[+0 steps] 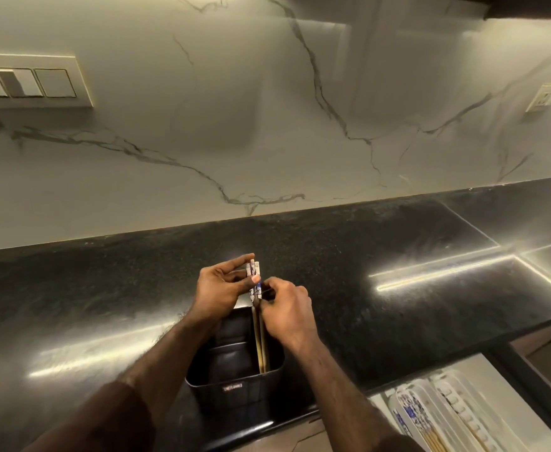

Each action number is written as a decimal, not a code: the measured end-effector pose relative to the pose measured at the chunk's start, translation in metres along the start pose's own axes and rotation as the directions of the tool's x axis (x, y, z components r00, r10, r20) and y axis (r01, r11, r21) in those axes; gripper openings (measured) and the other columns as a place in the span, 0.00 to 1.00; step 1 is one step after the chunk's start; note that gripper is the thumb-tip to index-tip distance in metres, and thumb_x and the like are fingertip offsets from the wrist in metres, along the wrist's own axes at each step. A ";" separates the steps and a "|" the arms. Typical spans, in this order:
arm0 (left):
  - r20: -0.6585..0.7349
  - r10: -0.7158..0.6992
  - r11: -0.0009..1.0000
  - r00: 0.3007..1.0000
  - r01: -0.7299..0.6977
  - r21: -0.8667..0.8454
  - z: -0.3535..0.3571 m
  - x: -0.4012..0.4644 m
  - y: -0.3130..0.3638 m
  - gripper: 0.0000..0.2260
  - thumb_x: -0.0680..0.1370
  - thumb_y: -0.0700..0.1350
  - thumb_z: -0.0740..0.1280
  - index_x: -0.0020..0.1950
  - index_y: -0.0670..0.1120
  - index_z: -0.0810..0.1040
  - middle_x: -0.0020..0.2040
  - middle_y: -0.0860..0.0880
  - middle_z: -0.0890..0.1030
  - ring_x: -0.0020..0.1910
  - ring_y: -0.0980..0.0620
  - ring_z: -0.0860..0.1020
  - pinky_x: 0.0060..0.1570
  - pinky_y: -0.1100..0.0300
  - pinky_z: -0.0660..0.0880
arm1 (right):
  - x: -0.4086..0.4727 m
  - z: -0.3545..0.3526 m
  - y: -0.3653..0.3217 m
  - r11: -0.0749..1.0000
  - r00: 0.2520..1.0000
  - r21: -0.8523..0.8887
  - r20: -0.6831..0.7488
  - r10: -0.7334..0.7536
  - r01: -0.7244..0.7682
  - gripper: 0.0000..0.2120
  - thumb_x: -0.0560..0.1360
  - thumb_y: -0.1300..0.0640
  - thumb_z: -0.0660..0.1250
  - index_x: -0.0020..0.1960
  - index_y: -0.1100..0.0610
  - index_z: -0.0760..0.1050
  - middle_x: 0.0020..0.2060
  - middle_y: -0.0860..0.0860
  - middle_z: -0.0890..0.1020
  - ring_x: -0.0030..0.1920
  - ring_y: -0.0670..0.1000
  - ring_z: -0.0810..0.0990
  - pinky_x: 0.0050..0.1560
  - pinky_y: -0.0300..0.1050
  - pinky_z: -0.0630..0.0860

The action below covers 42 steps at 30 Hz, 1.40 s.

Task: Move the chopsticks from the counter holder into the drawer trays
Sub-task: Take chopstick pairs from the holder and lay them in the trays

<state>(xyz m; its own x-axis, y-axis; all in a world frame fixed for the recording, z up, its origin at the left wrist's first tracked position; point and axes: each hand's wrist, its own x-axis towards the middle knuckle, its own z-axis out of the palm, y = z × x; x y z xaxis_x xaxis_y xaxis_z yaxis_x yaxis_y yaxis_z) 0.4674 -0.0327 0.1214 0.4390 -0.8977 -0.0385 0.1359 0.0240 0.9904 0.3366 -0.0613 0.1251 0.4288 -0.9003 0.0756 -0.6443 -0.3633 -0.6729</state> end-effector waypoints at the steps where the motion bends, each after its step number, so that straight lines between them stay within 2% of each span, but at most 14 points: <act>1: 0.021 -0.007 1.000 1.000 0.007 -0.027 -0.002 0.000 0.000 0.19 0.70 0.30 0.72 0.58 0.46 0.80 0.45 0.44 0.86 0.45 0.50 0.85 0.41 0.66 0.79 | 0.001 -0.001 0.000 1.000 1.000 0.000 0.013 0.006 -0.006 0.08 0.76 0.58 0.68 0.55 0.51 0.79 0.44 0.46 0.83 0.41 0.41 0.80 0.41 0.33 0.76; 5: 0.071 -0.012 0.998 0.997 0.017 -0.063 -0.006 0.002 0.001 0.19 0.70 0.30 0.71 0.59 0.45 0.80 0.46 0.41 0.86 0.45 0.48 0.85 0.43 0.62 0.81 | 0.003 -0.001 -0.004 0.999 0.999 -0.025 0.044 0.028 -0.027 0.07 0.76 0.59 0.67 0.53 0.50 0.79 0.41 0.44 0.81 0.39 0.41 0.78 0.38 0.32 0.73; 13: 0.059 0.031 0.999 0.998 -0.032 0.010 -0.011 0.005 -0.001 0.17 0.68 0.31 0.74 0.55 0.43 0.82 0.47 0.42 0.86 0.48 0.44 0.85 0.49 0.52 0.81 | 0.003 -0.001 -0.012 0.997 0.994 -0.034 0.079 0.078 -0.076 0.07 0.76 0.61 0.65 0.50 0.51 0.78 0.40 0.46 0.81 0.39 0.44 0.80 0.43 0.42 0.80; 18: 0.062 0.059 0.996 0.996 -0.063 0.068 -0.009 0.005 -0.002 0.16 0.67 0.34 0.76 0.52 0.47 0.84 0.44 0.44 0.86 0.46 0.47 0.85 0.48 0.55 0.82 | 0.002 -0.001 -0.013 0.995 0.990 -0.030 0.105 0.093 -0.090 0.08 0.77 0.60 0.65 0.54 0.51 0.78 0.40 0.45 0.79 0.39 0.43 0.79 0.42 0.39 0.77; 21: 0.050 0.058 0.995 0.997 -0.061 0.072 -0.007 0.005 -0.001 0.15 0.67 0.34 0.77 0.50 0.47 0.84 0.43 0.45 0.86 0.45 0.47 0.85 0.47 0.55 0.81 | 0.002 -0.002 -0.013 0.995 0.989 -0.008 0.111 0.101 -0.100 0.08 0.76 0.60 0.66 0.53 0.51 0.78 0.40 0.44 0.79 0.40 0.43 0.79 0.40 0.36 0.75; 23: 0.056 0.050 0.997 0.997 -0.054 0.062 -0.008 0.004 0.003 0.14 0.66 0.35 0.77 0.49 0.48 0.84 0.42 0.45 0.86 0.44 0.47 0.85 0.44 0.58 0.81 | 0.002 -0.004 -0.012 0.995 0.989 0.007 0.114 0.097 -0.098 0.07 0.76 0.60 0.66 0.52 0.51 0.78 0.40 0.44 0.80 0.39 0.42 0.79 0.39 0.35 0.74; 26: 0.087 0.048 0.998 0.995 -0.051 0.034 -0.010 0.004 0.014 0.14 0.66 0.35 0.76 0.50 0.47 0.84 0.42 0.44 0.86 0.44 0.47 0.85 0.42 0.60 0.81 | 0.003 -0.007 -0.011 0.990 0.984 0.067 0.136 0.114 -0.124 0.07 0.75 0.58 0.69 0.52 0.51 0.79 0.43 0.46 0.82 0.43 0.43 0.81 0.45 0.39 0.79; 29: 0.121 0.072 0.996 0.990 -0.076 0.035 -0.010 0.004 0.033 0.14 0.68 0.33 0.74 0.50 0.46 0.84 0.44 0.44 0.86 0.46 0.47 0.85 0.44 0.59 0.81 | 0.002 -0.011 -0.011 0.980 0.981 0.147 0.159 0.113 -0.136 0.12 0.74 0.57 0.71 0.57 0.50 0.79 0.48 0.46 0.83 0.48 0.42 0.81 0.52 0.41 0.78; 34: 0.187 0.151 0.983 0.971 -0.167 0.073 -0.011 0.002 0.079 0.13 0.71 0.33 0.73 0.52 0.46 0.83 0.45 0.46 0.86 0.46 0.50 0.85 0.44 0.59 0.81 | -0.001 -0.020 -0.018 0.945 0.987 0.316 0.158 0.037 -0.086 0.11 0.73 0.56 0.73 0.55 0.50 0.81 0.47 0.46 0.85 0.48 0.41 0.82 0.56 0.43 0.79; 37: 0.220 0.207 0.972 0.953 -0.225 0.060 -0.011 -0.002 0.107 0.13 0.71 0.32 0.72 0.51 0.46 0.83 0.43 0.46 0.86 0.44 0.49 0.85 0.41 0.63 0.80 | -0.004 -0.029 -0.029 0.921 0.992 0.389 0.116 -0.044 -0.005 0.08 0.74 0.58 0.73 0.53 0.52 0.82 0.45 0.48 0.86 0.47 0.44 0.84 0.56 0.47 0.80; 40: 0.251 0.278 0.950 0.927 -0.304 0.071 -0.012 -0.009 0.133 0.13 0.71 0.33 0.72 0.53 0.45 0.83 0.43 0.46 0.86 0.44 0.49 0.85 0.41 0.62 0.81 | -0.010 -0.041 -0.044 0.866 0.990 0.498 0.103 -0.095 0.032 0.08 0.74 0.60 0.72 0.52 0.53 0.81 0.46 0.52 0.86 0.47 0.48 0.85 0.54 0.53 0.81; 42: 0.263 0.319 0.934 0.911 -0.349 0.076 -0.013 -0.013 0.149 0.13 0.71 0.34 0.72 0.52 0.48 0.83 0.44 0.46 0.86 0.43 0.48 0.86 0.41 0.60 0.81 | -0.015 -0.049 -0.053 0.855 0.987 0.513 0.088 -0.136 0.073 0.08 0.74 0.60 0.71 0.53 0.54 0.81 0.46 0.53 0.86 0.48 0.50 0.85 0.54 0.54 0.81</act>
<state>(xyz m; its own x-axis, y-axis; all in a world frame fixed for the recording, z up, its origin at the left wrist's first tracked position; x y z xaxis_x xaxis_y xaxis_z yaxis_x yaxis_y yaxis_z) 0.4935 -0.0118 0.2672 0.2090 -0.9257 0.3154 -0.0938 0.3021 0.9487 0.3334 -0.0407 0.1953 0.5665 -0.8178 0.1018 -0.1950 -0.2530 -0.9476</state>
